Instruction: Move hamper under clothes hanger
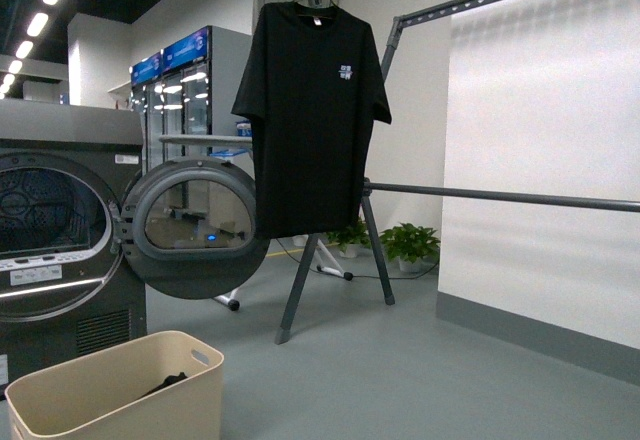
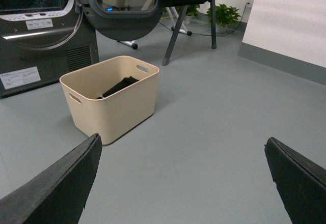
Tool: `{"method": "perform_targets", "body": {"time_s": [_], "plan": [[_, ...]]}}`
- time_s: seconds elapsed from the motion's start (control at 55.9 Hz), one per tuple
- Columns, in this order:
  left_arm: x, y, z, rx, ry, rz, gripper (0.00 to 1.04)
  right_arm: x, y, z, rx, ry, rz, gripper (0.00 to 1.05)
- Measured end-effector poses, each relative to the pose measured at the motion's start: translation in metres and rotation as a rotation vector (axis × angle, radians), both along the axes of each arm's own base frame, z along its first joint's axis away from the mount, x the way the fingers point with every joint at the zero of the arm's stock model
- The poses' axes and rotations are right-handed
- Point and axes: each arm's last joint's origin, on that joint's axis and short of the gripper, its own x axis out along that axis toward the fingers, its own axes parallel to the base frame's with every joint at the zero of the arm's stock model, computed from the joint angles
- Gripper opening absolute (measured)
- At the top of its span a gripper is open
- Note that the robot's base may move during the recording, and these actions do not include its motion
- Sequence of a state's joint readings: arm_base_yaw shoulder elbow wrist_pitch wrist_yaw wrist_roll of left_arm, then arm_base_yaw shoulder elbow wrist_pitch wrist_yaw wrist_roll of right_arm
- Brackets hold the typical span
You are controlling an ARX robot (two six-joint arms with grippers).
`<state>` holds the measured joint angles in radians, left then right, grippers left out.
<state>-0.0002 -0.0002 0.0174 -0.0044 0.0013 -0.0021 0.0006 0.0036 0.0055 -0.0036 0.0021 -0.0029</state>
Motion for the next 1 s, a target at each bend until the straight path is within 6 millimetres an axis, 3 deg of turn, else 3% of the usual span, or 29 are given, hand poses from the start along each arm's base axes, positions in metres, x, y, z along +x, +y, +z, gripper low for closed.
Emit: {"method": "perform_targets", "body": {"time_s": [1.002], "plan": [[0.0000, 0.0000, 0.0000, 0.000, 0.000, 0.001, 0.98, 0.0000, 0.0001, 0.0000, 0.000, 0.000, 0.003, 0.97]]}}
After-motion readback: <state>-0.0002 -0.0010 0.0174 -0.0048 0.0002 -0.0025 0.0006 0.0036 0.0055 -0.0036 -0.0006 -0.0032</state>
